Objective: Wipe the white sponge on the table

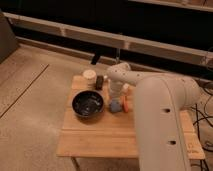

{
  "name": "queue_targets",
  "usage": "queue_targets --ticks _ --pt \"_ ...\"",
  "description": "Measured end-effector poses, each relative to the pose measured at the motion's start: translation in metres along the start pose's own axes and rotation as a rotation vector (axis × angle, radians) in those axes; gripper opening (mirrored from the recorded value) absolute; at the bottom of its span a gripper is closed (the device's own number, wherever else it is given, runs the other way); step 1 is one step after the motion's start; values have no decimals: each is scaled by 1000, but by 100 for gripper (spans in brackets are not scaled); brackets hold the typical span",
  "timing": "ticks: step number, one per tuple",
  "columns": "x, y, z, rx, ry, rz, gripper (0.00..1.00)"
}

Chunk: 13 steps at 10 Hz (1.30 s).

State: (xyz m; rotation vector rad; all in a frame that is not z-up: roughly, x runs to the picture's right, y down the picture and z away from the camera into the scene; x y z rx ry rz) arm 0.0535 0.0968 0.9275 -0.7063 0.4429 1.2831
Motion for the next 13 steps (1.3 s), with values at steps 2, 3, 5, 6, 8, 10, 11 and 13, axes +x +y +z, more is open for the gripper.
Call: queue_targets --ticks 2,3,5,6,8,10,11,13 --pt "0 2 2 -4 6 -10 46" --pt "0 5 2 -12 5 -16 33" --pt "-1 6 2 -21 2 -18 19" --pt "-2 6 2 -23 -1 -18 19" --pt "-5 7 0 -29 -14 -24 19" --pt "-14 16 -10 -41 -55 -46 19" --pt "-17 21 -15 -48 -75 -57 19" --pt "-19 47 -26 -63 -120 -110 19"
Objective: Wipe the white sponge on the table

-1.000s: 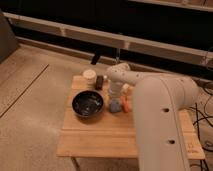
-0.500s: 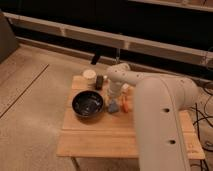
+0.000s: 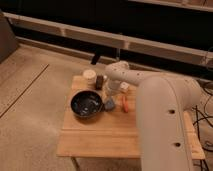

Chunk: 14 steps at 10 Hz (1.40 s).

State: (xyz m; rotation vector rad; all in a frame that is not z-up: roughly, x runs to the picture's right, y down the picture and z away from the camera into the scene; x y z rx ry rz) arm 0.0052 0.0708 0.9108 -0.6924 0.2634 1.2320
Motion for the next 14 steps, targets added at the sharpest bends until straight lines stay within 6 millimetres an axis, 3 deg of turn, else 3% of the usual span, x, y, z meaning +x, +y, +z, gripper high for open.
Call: queue_targets --ticks 2,7,9,12,14 --pt "7 18 4 -9 12 -39 19" --pt "24 27 4 -1 62 -62 19" --pt "16 33 -17 -27 -1 -50 19" --pt "-14 68 -71 -195 -239 26 19" --pt "-30 62 -107 -324 -452 149 19"
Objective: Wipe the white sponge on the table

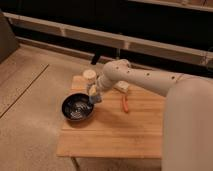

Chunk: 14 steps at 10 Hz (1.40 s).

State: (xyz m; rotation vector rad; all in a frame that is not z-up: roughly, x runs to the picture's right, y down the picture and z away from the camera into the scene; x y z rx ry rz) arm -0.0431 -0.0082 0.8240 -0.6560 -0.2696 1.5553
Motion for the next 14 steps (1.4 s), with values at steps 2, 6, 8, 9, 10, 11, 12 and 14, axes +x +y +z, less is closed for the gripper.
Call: queue_targets --ticks 2,6,8,9,10,11,12,14 --pt "-18 -27 -29 -35 -180 75 19" --pt "4 -102 -52 42 -274 79 19" --pt "4 -101 -51 43 -271 73 19" --pt "4 -101 -51 43 -272 72 19" --pt "4 -102 -51 47 -271 71 19" --pt "3 -108 -50 63 -267 68 19" --pt "-1 -123 -47 110 -250 52 19" --pt "-16 -156 -44 244 -202 -13 19"
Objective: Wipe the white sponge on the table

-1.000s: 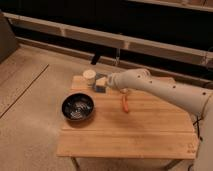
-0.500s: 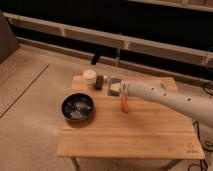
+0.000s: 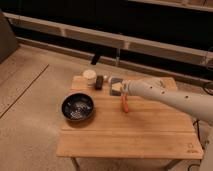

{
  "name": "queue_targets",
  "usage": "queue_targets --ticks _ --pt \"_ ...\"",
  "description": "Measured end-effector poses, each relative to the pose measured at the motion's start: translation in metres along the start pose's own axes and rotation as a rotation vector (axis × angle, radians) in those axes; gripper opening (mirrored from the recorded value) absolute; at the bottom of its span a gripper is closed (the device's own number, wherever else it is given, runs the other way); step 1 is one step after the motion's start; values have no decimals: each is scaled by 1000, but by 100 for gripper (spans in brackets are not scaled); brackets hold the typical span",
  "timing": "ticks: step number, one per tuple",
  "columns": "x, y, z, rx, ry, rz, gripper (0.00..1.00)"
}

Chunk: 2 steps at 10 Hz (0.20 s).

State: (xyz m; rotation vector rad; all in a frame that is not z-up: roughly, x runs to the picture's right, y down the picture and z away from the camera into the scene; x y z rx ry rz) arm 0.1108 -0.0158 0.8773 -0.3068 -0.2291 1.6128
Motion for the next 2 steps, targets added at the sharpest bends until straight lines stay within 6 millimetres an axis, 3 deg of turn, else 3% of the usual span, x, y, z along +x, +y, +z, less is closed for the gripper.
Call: queue_targets --ticks 2 --pt "-24 -17 13 138 43 -119 19"
